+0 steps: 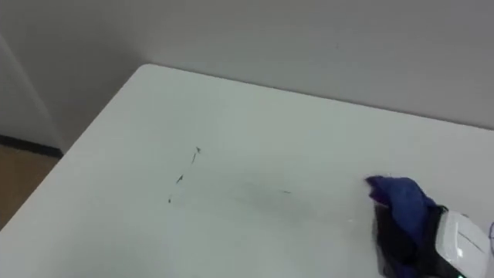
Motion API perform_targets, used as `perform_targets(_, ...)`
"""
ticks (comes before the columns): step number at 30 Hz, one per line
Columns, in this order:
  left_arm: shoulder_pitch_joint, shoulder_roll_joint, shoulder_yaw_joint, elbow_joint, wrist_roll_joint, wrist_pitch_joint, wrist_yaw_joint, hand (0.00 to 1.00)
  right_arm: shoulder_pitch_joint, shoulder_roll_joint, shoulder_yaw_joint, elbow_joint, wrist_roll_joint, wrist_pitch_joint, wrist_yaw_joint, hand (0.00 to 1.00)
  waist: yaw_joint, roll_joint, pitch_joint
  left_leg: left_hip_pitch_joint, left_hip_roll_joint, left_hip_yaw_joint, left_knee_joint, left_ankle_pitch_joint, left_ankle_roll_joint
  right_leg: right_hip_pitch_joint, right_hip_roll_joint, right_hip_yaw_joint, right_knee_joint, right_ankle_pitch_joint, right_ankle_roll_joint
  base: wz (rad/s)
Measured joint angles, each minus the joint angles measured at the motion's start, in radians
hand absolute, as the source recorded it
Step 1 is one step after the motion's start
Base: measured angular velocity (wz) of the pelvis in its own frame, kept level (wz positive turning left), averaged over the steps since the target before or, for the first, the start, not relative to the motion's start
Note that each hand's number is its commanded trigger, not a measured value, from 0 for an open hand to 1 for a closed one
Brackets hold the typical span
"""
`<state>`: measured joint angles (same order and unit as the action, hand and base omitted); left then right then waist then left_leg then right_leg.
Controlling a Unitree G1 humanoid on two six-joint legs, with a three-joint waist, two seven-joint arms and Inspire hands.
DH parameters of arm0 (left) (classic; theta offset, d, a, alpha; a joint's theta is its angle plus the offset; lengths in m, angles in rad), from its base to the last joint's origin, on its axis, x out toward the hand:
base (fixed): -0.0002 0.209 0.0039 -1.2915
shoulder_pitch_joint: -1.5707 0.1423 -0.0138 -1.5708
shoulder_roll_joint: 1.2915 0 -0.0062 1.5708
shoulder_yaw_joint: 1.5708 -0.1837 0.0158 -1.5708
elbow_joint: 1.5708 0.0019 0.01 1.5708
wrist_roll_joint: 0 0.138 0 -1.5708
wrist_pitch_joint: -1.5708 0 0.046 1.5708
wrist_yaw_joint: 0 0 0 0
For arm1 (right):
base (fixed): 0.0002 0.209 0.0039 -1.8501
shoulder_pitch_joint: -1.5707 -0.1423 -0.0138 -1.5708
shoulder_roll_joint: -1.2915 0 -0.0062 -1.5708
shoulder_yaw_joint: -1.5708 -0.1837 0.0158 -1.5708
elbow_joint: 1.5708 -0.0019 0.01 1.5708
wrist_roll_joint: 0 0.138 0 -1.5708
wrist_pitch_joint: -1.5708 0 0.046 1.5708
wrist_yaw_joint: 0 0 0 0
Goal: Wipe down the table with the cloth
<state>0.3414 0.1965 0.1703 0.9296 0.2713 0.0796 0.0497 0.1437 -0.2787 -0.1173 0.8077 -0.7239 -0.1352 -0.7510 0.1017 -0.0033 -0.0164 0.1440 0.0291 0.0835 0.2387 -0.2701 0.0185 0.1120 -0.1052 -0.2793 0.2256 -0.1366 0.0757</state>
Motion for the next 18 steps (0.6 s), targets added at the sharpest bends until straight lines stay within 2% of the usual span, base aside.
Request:
perform_targets(1, -0.014, -0.006, -0.028, 0.016, -0.003, 0.000, 0.008, 0.00, -0.031, 0.007, 0.020, -0.005, 0.002, 0.040, 0.002, 1.00, 0.023, 0.018, 0.0012, 0.000, 0.011, 0.010, 0.028, -0.016, 0.002, -0.023, -0.001, -0.013, 0.042, 0.000, -0.002, -0.73)
perform_targets(2, -0.021, -0.007, -0.042, 0.025, -0.004, -0.002, 0.011, 0.00, -0.047, 0.016, 0.033, -0.009, 0.003, 0.060, 0.009, 1.00, 0.036, 0.026, 0.0027, 0.000, 0.015, 0.013, 0.040, -0.023, 0.004, -0.034, -0.005, -0.029, 0.061, -0.001, -0.006, -0.87)
perform_targets(4, -0.067, -0.009, -0.095, 0.077, -0.008, -0.001, 0.025, 0.00, -0.119, 0.036, 0.124, -0.051, 0.002, 0.138, 0.066, 1.00, 0.085, 0.041, 0.0097, -0.027, 0.019, 0.031, 0.099, -0.053, 0.012, -0.098, -0.029, -0.086, 0.139, 0.002, -0.031, -0.85)
perform_targets(5, -0.082, -0.008, -0.101, 0.095, -0.008, -0.002, 0.026, 0.00, -0.137, 0.048, 0.153, -0.069, -0.001, 0.155, 0.089, 1.00, 0.093, 0.041, 0.0120, -0.035, 0.021, 0.033, 0.108, -0.058, 0.017, -0.114, -0.036, -0.097, 0.154, 0.005, -0.035, -0.62)
perform_targets(6, -0.118, -0.004, -0.113, 0.125, -0.007, -0.001, 0.027, 0.00, -0.178, 0.084, 0.220, -0.095, -0.013, 0.174, 0.133, 1.00, 0.111, 0.042, 0.0146, -0.055, 0.031, 0.044, 0.128, -0.063, 0.019, -0.147, -0.044, -0.110, 0.190, 0.009, -0.037, -0.44)
perform_targets(7, -0.150, -0.002, -0.122, 0.129, -0.006, -0.003, 0.026, 0.00, -0.224, 0.121, 0.287, -0.115, -0.031, 0.195, 0.169, 1.00, 0.151, 0.042, 0.0186, -0.080, 0.049, 0.057, 0.149, -0.065, 0.014, -0.193, -0.052, -0.106, 0.250, 0.011, -0.030, -0.34)
perform_targets(8, -0.165, -0.001, -0.128, 0.130, -0.005, -0.006, 0.026, 0.00, -0.254, 0.136, 0.324, -0.116, -0.042, 0.203, 0.188, 1.00, 0.170, 0.043, 0.0208, -0.093, 0.057, 0.057, 0.160, -0.066, 0.011, -0.218, -0.065, -0.105, 0.296, 0.007, -0.030, -0.08)
perform_targets(9, -0.196, 0.004, -0.136, 0.135, -0.006, -0.025, 0.025, 0.00, -0.314, 0.156, 0.381, -0.115, -0.081, 0.209, 0.236, 1.00, 0.205, 0.039, 0.0261, -0.117, 0.069, 0.053, 0.178, -0.067, 0.001, -0.254, -0.112, -0.087, 0.366, -0.018, -0.019, 0.18)
perform_targets(10, -0.218, 0.010, -0.137, 0.140, -0.008, -0.042, 0.024, 0.00, -0.377, 0.177, 0.434, -0.113, -0.115, 0.199, 0.281, 1.00, 0.234, 0.031, 0.0328, -0.135, 0.075, 0.045, 0.184, -0.063, -0.014, -0.266, -0.161, -0.051, 0.375, -0.037, -0.010, 0.25)
perform_targets(11, -0.225, 0.013, -0.138, 0.140, -0.008, -0.046, 0.024, 0.00, -0.407, 0.178, 0.460, -0.113, -0.124, 0.188, 0.296, 1.00, 0.251, 0.032, 0.0359, -0.144, 0.081, 0.037, 0.187, -0.059, -0.027, -0.269, -0.178, -0.032, 0.361, -0.039, -0.010, 0.39)
perform_targets(12, -0.233, 0.018, -0.141, 0.139, -0.008, -0.047, 0.022, 0.00, -0.458, 0.178, 0.490, -0.110, -0.141, 0.166, 0.308, 1.00, 0.269, 0.029, 0.0364, -0.171, 0.086, -0.004, 0.189, -0.050, -0.048, -0.268, -0.206, 0.012, 0.312, -0.037, -0.008, 0.72)
perform_targets(13, -0.233, 0.018, -0.145, 0.125, -0.005, -0.041, 0.016, 0.00, -0.496, 0.178, 0.489, -0.093, -0.140, 0.150, 0.308, 1.00, 0.273, 0.024, 0.0352, -0.204, 0.098, -0.044, 0.191, -0.039, -0.067, -0.258, -0.223, 0.035, 0.241, -0.024, 0.001, 0.89)
perform_targets(14, -0.231, 0.027, -0.147, 0.117, -0.006, -0.040, 0.012, 0.00, -0.504, 0.177, 0.487, -0.075, -0.139, 0.148, 0.306, 1.00, 0.271, 0.018, 0.0337, -0.215, 0.102, -0.068, 0.187, -0.032, -0.079, -0.248, -0.233, 0.030, 0.198, -0.012, 0.007, 1.07)
perform_targets(15, -0.230, 0.039, -0.151, 0.109, -0.006, -0.036, 0.004, 0.00, -0.511, 0.172, 0.475, -0.048, -0.138, 0.142, 0.306, 1.00, 0.265, 0.014, 0.0329, -0.230, 0.118, -0.111, 0.183, -0.022, -0.104, -0.222, -0.243, 0.018, 0.124, 0.023, 0.011, 1.09)
perform_targets(16, -0.229, 0.047, -0.153, 0.109, -0.004, -0.032, 0.003, 0.00, -0.484, 0.172, 0.438, -0.046, -0.122, 0.104, 0.290, 1.00, 0.249, 0.004, 0.0308, -0.231, 0.134, -0.151, 0.176, -0.018, -0.138, -0.207, -0.242, 0.003, 0.090, 0.057, 0.015, 1.00)
perform_targets(17, -0.228, 0.052, -0.152, 0.108, -0.006, -0.030, 0.003, 0.00, -0.474, 0.172, 0.426, -0.046, -0.121, 0.089, 0.280, 1.00, 0.245, -0.006, 0.0297, -0.227, 0.144, -0.157, 0.174, -0.016, -0.156, -0.208, -0.239, 0.000, 0.087, 0.083, 0.019, 0.72)
perform_targets(18, -0.216, 0.052, -0.142, 0.104, -0.007, -0.028, 0.006, 0.00, -0.445, 0.169, 0.402, -0.045, -0.115, 0.056, 0.262, 1.00, 0.237, 0.002, 0.0287, -0.207, 0.177, -0.158, 0.171, -0.019, -0.193, -0.197, -0.217, -0.025, 0.112, 0.059, 0.109, 0.24)
